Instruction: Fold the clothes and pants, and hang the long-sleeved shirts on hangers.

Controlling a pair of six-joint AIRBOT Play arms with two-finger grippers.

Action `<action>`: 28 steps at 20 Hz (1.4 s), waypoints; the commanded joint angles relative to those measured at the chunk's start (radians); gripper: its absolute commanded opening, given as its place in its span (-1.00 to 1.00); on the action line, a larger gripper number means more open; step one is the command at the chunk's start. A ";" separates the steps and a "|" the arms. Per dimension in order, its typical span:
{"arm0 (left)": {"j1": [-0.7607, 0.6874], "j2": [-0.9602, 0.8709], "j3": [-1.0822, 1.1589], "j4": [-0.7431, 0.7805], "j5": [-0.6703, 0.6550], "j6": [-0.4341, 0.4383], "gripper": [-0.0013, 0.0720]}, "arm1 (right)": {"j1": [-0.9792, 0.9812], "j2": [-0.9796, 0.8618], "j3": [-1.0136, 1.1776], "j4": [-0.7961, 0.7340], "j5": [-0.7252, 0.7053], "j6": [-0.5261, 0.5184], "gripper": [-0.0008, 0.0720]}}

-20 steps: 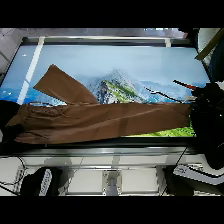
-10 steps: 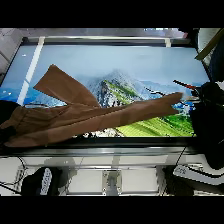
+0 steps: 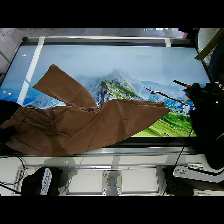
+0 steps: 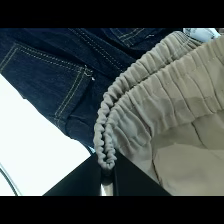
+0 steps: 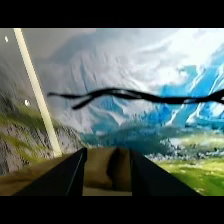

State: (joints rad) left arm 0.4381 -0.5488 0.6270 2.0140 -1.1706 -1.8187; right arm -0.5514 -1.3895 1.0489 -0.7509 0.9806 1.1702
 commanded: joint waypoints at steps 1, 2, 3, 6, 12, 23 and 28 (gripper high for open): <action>0.000 0.000 0.000 -0.010 0.000 0.000 -0.89 | 0.097 -0.069 0.003 -0.080 0.065 -0.039 -0.11; 0.000 0.000 0.000 -0.010 0.000 0.000 -0.89 | 0.130 -0.094 0.003 -0.080 0.051 -0.039 -0.11; 0.000 0.000 0.000 -0.010 0.000 0.000 -0.89 | 0.163 -0.125 0.003 -0.080 0.053 -0.040 -0.10; 0.000 0.000 0.000 -0.010 0.000 0.000 -0.89 | 0.254 -0.218 0.004 -0.082 0.070 -0.078 0.11; 0.000 0.000 0.000 -0.010 0.000 0.000 -0.89 | 0.287 -0.256 0.006 -0.088 0.070 -0.089 0.00; 0.000 0.000 0.000 -0.010 0.000 0.000 -0.89 | 0.196 -0.169 0.476 -0.097 0.280 0.057 -0.95; 0.000 0.000 0.000 -0.010 0.000 0.000 -0.89 | 0.218 -0.203 0.507 -0.129 0.067 0.186 -0.94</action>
State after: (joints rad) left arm 0.4381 -0.5488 0.6266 2.0026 -1.1709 -1.8191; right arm -0.3424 -1.5719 1.5219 -0.8627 1.1454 1.2743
